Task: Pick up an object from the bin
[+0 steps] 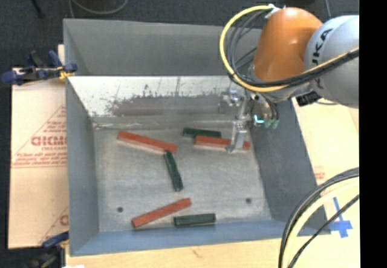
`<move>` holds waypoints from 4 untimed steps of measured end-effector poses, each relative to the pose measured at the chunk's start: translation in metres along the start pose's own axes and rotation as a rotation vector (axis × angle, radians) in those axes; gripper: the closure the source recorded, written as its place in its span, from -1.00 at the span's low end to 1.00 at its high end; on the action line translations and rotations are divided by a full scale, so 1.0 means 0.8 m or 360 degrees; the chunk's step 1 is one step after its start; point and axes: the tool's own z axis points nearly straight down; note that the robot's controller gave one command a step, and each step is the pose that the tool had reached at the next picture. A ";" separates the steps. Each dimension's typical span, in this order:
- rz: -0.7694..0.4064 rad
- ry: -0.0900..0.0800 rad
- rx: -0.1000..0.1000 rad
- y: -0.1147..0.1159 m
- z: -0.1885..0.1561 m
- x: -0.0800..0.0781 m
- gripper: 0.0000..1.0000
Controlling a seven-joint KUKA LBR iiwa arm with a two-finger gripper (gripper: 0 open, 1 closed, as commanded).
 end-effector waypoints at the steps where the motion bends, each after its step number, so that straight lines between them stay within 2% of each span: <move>1: 0.0103 -0.0003 -0.0003 -0.030 0.137 -0.005 -1.00; 2: 0.0346 -0.0008 -0.0003 0.010 0.132 -0.023 -1.00; 3: 0.0344 -0.0012 0.0000 0.008 0.131 -0.024 1.00; 4: 0.0296 -0.0026 -0.0002 0.022 -0.089 -0.005 1.00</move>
Offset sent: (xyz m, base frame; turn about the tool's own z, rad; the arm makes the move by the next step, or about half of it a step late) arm 0.0044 -0.0230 -0.1068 0.0658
